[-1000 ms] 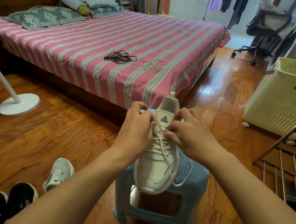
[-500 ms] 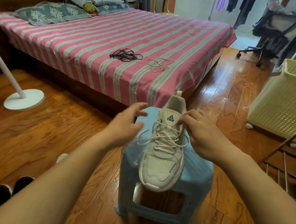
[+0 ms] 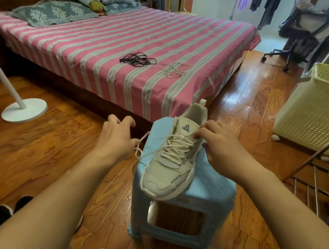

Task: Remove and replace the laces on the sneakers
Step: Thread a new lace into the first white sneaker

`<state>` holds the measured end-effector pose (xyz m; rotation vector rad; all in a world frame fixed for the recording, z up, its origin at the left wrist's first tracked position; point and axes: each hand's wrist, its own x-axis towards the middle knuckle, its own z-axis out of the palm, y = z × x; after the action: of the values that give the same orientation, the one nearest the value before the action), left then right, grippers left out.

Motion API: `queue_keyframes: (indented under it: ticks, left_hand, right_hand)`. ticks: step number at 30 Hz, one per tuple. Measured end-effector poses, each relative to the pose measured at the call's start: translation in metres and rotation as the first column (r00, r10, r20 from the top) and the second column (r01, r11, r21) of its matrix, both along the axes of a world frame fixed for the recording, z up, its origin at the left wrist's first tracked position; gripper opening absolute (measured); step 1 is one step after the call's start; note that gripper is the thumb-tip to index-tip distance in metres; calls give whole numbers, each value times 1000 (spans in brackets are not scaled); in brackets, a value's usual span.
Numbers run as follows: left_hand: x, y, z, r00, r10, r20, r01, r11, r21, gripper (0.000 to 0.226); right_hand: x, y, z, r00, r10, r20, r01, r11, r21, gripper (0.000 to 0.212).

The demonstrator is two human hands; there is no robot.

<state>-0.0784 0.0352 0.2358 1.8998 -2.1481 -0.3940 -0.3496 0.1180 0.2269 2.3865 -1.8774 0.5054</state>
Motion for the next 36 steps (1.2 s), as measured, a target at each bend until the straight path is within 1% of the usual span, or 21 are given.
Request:
queue_keyframes:
  ticks: [1, 3, 4, 5, 7, 9, 10, 12, 14, 15, 17, 18, 19, 20, 22, 23, 24, 27, 32, 34, 36]
  left_hand:
    - [-8, 8, 2, 999, -11, -31, 12, 999, 31, 22]
    - [-25, 22, 8, 961, -51, -271, 101, 979, 177, 10]
    - [-31, 29, 8, 921, -50, -387, 171, 943, 285, 11]
    - [-34, 35, 8, 902, -67, -427, 238, 902, 361, 13]
    - [-34, 40, 5, 922, -181, -343, 307, 881, 361, 19]
    - [-31, 41, 5, 933, -218, -285, 305, 901, 309, 13]
    - [-30, 40, 3, 928, -217, -302, 311, 898, 311, 16]
    - [-28, 42, 1, 910, -202, -362, 347, 850, 397, 20]
    - [-28, 46, -4, 892, -120, -437, 353, 789, 504, 19]
    - [-29, 46, -7, 870, -36, -492, 340, 765, 546, 19]
    - [-33, 46, -8, 762, 202, -615, 307, 724, 618, 26]
    - [-35, 46, -8, 675, 316, -667, 295, 713, 636, 35]
    - [-38, 46, -8, 559, 417, -717, 296, 707, 643, 44]
    - [-40, 45, -8, 405, 513, -757, 312, 700, 642, 49]
    - [-43, 38, -6, 56, 651, -757, 379, 688, 619, 57]
    - [-42, 33, -4, -55, 659, -750, 393, 705, 590, 56]
    - [-42, 28, 0, -114, 647, -754, 401, 724, 561, 52]
    - [-40, 9, 8, -157, 610, -777, 363, 767, 529, 25]
    - [2, -38, 9, -280, 594, -754, 66, 796, 602, 21]
    - [38, -52, -7, -327, 613, -719, -25, 755, 655, 20]
    - [74, -58, -29, -407, 638, -654, -93, 683, 724, 22]
  right_hand:
    - [0, -1, 0, 1000, -7, -1, 7, 1000, -20, 41]
    - [0, -3, -1, 1000, -21, 8, 21, 999, -50, 38]
    - [0, -3, 0, 1000, -25, 12, 26, 997, -67, 36]
    - [1, -4, 0, 1000, -25, 16, 26, 996, -88, 33]
    - [3, -6, 1, 1000, -10, 21, 12, 993, -116, 27]
    - [0, -8, 0, 1000, 1, 17, 1, 994, -113, 28]
    - [-4, -9, -1, 1000, 1, 20, 2, 994, -113, 29]
    - [-9, -10, -2, 999, -16, 33, 19, 993, -118, 28]
    - [-9, -9, -2, 999, -35, 31, 38, 992, -122, 25]
    - [-8, -9, -2, 999, -38, 27, 41, 991, -127, 24]
    - [-6, -8, -2, 999, -36, 20, 38, 991, -132, 23]
    - [-6, -9, -2, 999, -32, 22, 34, 991, -131, 24]
    - [-6, -10, -2, 999, -26, 25, 29, 991, -127, 25]
    - [-6, -10, -3, 999, -21, 26, 24, 992, -124, 26]
    - [-6, -11, -2, 999, -19, 30, 23, 993, -117, 26]
    - [-6, -10, -1, 999, -21, 36, 25, 993, -114, 24]
    - [-6, -10, 0, 999, -25, 43, 29, 993, -110, 22]
    - [-7, -7, 3, 998, -21, 53, 26, 995, -97, 21]
    - [-16, -6, 10, 994, -56, 91, 62, 996, -69, 30]
    - [-19, -7, 9, 993, -48, 108, 56, 996, -75, 31]
    - [-21, -8, 8, 993, -41, 115, 51, 994, -92, 29]
